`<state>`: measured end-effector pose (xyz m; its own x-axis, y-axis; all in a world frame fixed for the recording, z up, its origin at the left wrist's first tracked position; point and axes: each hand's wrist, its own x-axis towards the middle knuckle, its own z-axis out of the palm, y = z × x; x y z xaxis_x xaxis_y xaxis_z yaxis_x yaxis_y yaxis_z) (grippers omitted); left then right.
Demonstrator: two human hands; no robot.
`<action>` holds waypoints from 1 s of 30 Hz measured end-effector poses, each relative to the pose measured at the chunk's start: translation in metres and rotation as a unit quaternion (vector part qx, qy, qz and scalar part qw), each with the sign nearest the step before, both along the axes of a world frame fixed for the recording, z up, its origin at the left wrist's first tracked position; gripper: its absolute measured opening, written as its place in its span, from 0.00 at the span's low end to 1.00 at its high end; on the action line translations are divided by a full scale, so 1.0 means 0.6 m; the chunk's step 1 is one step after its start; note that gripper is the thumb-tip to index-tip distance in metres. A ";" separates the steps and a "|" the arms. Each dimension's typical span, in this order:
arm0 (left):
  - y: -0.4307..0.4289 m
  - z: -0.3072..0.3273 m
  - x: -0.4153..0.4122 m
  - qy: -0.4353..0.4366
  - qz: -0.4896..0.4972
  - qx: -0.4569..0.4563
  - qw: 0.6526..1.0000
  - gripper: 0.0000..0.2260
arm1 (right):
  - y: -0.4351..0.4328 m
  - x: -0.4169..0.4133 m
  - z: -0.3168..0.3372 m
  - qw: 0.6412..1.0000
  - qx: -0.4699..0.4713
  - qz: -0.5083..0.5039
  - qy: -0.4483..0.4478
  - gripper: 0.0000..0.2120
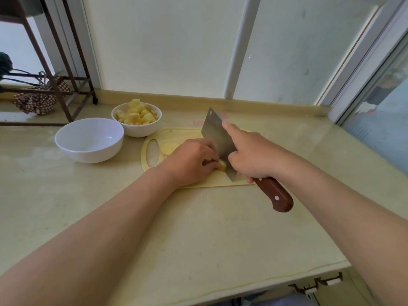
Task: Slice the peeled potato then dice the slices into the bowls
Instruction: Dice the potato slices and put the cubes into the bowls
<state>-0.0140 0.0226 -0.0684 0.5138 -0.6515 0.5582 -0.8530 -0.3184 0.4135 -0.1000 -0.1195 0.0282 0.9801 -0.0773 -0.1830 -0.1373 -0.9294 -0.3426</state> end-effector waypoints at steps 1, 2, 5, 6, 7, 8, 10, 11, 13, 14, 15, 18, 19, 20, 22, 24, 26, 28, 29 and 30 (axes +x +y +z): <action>0.000 0.001 -0.001 0.001 0.002 0.002 1.000 0.03 | -0.002 0.001 0.000 1.000 0.005 0.000 0.001 0.41; 0.000 0.002 -0.002 0.001 0.003 0.001 1.000 0.03 | -0.004 0.000 0.001 1.000 0.010 -0.001 0.005 0.40; 0.000 0.004 -0.003 0.000 0.005 0.003 1.000 0.03 | -0.021 -0.014 0.011 0.999 0.028 -0.006 0.023 0.40; 0.001 0.003 -0.002 0.001 0.006 0.005 1.000 0.03 | -0.029 -0.022 0.015 0.999 0.042 -0.012 0.027 0.40; 0.001 0.003 -0.002 0.003 0.008 0.006 1.000 0.03 | -0.037 -0.032 0.021 0.998 0.059 -0.022 0.028 0.39; 0.001 0.002 -0.003 0.005 0.010 0.005 1.000 0.03 | -0.046 -0.043 0.027 0.996 0.079 -0.034 0.024 0.38; 0.001 0.001 -0.004 0.005 0.012 -0.001 1.000 0.03 | -0.069 -0.060 0.036 0.988 0.135 -0.068 -0.006 0.37; 0.001 0.001 -0.005 0.003 0.012 -0.002 1.000 0.03 | -0.084 -0.064 0.037 0.981 0.168 -0.090 -0.031 0.36; 0.000 0.002 -0.005 -0.002 0.014 0.002 1.000 0.03 | -0.115 -0.066 0.030 0.962 0.221 -0.140 -0.075 0.35; 0.000 0.002 -0.004 -0.001 0.016 0.005 1.000 0.04 | -0.130 -0.065 0.020 0.954 0.234 -0.164 -0.086 0.35; 0.000 0.003 -0.003 0.001 0.018 0.009 1.000 0.04 | -0.142 -0.064 0.008 0.948 0.242 -0.184 -0.092 0.35; 0.001 0.002 -0.002 0.009 0.028 0.012 0.999 0.05 | -0.164 -0.066 -0.036 0.935 0.267 -0.216 -0.083 0.34; 0.000 0.001 -0.002 0.012 0.035 0.012 0.999 0.06 | -0.169 -0.067 -0.047 0.932 0.277 -0.219 -0.078 0.34; 0.000 0.001 -0.003 0.017 0.043 0.013 0.999 0.08 | -0.173 -0.068 -0.055 0.930 0.284 -0.219 -0.076 0.34; -0.003 0.003 -0.005 0.030 0.055 0.028 0.998 0.11 | -0.178 -0.068 -0.065 0.927 0.298 -0.216 -0.075 0.34; -0.005 0.004 -0.006 0.045 0.061 0.059 0.995 0.17 | -0.177 -0.067 -0.075 0.926 0.309 -0.206 -0.069 0.33; -0.005 0.004 -0.007 0.060 0.064 0.092 0.992 0.22 | -0.172 -0.065 -0.086 0.928 0.312 -0.195 -0.061 0.32; -0.005 0.005 -0.008 0.067 0.063 0.106 0.990 0.25 | -0.170 -0.064 -0.092 0.927 0.315 -0.191 -0.068 0.31; -0.005 0.006 -0.009 0.068 0.061 0.108 0.990 0.26 | -0.171 -0.062 -0.094 0.926 0.318 -0.191 -0.074 0.30; -0.005 0.006 -0.009 0.067 0.060 0.109 0.990 0.26 | -0.171 -0.061 -0.095 0.924 0.323 -0.190 -0.079 0.30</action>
